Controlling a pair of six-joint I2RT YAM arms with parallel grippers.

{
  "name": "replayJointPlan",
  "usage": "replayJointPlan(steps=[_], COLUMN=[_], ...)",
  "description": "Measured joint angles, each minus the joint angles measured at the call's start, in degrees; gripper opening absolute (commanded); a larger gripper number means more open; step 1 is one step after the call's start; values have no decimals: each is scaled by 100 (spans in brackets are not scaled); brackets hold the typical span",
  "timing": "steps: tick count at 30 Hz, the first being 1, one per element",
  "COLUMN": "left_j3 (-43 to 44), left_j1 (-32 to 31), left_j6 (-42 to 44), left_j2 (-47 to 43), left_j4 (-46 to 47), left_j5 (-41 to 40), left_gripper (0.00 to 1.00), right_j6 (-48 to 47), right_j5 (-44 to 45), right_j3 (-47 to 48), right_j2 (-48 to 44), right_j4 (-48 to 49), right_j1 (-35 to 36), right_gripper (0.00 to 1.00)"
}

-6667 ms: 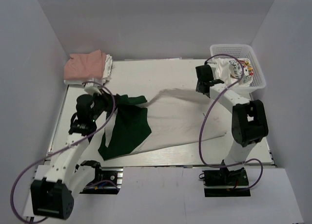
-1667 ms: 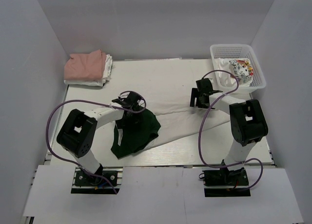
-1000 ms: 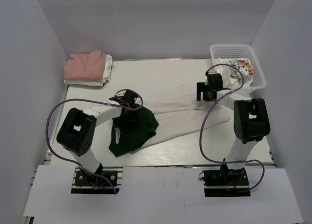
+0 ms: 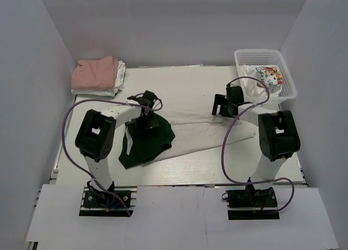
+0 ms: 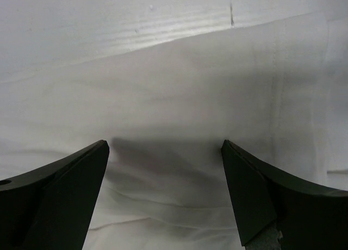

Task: Fold and stack the t-shirts
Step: Rotate the tshirt 90 degrees

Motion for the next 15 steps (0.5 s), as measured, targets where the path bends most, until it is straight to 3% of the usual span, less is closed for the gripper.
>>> replayJointPlan(steps=[4, 8, 11, 15], left_j3=[1757, 4693, 6765, 6876], left_j1=[138, 319, 428, 472], left_j6=[264, 785, 1167, 1211], left_j2=[1250, 3108, 4387, 4835], left_j4=[-332, -199, 376, 2275], left_j5=[-358, -385, 177, 953], left_gripper=[100, 100, 100, 100], right_j6=[243, 380, 164, -221], right_j5=[4, -398, -1071, -2087], right_j3=[-688, -1705, -2090, -2116], right_j2=[-566, -1665, -2275, -2457], right_j4=[90, -302, -866, -1611], right_j1=[92, 684, 1272, 2164], right_gripper=[90, 90, 90, 90])
